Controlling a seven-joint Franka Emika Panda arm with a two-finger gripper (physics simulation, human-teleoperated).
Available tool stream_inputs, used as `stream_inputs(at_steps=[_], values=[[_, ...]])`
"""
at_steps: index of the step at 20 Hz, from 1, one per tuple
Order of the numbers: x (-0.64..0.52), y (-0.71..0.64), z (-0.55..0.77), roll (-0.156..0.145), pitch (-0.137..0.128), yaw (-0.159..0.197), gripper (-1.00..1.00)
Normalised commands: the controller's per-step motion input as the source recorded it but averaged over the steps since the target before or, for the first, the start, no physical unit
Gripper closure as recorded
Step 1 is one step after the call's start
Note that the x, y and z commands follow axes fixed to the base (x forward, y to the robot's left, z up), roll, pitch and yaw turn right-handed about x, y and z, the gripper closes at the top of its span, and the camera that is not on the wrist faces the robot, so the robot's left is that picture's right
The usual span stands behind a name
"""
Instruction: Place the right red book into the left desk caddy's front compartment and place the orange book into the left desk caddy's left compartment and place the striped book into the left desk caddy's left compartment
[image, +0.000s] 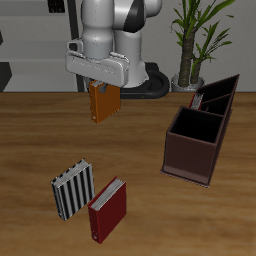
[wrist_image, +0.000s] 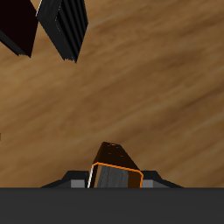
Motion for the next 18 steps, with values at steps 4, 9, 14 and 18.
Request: stream_inputs(at_steps=[4,9,14,18], values=[[-0.45,0.41,0.14,-0.008,-0.024,0.055,1.0],[-0.42,0.46,0.06,-0.003,0.018,-0.004,1.0],[-0.39,0.36,0.02,-0.031,-0.035,0.025,1.0],[-0.43,0.39,-0.03,-0.001,-0.023,0.007,1.0]])
